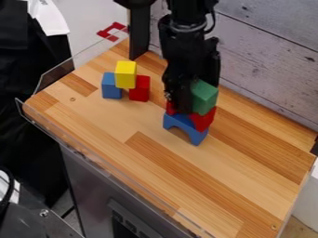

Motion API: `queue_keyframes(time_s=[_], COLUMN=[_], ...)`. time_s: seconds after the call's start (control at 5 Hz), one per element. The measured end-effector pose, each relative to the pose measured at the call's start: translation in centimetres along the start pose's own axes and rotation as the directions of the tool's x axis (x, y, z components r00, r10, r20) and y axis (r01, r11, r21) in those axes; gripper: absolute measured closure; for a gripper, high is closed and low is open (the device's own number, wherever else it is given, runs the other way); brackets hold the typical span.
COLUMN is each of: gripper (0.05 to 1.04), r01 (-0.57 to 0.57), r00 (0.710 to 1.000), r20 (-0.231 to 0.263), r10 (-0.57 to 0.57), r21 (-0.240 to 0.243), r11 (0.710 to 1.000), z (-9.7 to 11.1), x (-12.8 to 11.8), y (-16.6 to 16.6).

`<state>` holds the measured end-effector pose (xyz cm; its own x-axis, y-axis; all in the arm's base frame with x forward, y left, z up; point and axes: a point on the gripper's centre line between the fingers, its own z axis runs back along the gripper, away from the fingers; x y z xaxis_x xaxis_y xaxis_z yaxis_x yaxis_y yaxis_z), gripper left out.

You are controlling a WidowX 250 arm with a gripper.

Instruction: Put the green rectangular block on top of the red arch

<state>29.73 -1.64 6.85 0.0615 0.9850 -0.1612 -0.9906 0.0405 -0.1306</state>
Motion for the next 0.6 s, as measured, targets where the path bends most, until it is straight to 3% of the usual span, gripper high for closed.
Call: queue_keyframes(time_s=[0.2,0.4,0.6], gripper=[0.084,0.084,0.084], r01=[0.023,0.094,0.181], r00=[1.000,0.991,0.974], r20=[0.015,0.088,0.126], r10=[-0.024,-0.097,-0.186], r21=[0.031,0.036,0.052], r11=[0.999,0.995,0.982], z=[0.5,4.7,8.2], x=[0.1,0.1,0.1], y=[0.2,0.0,0.4])
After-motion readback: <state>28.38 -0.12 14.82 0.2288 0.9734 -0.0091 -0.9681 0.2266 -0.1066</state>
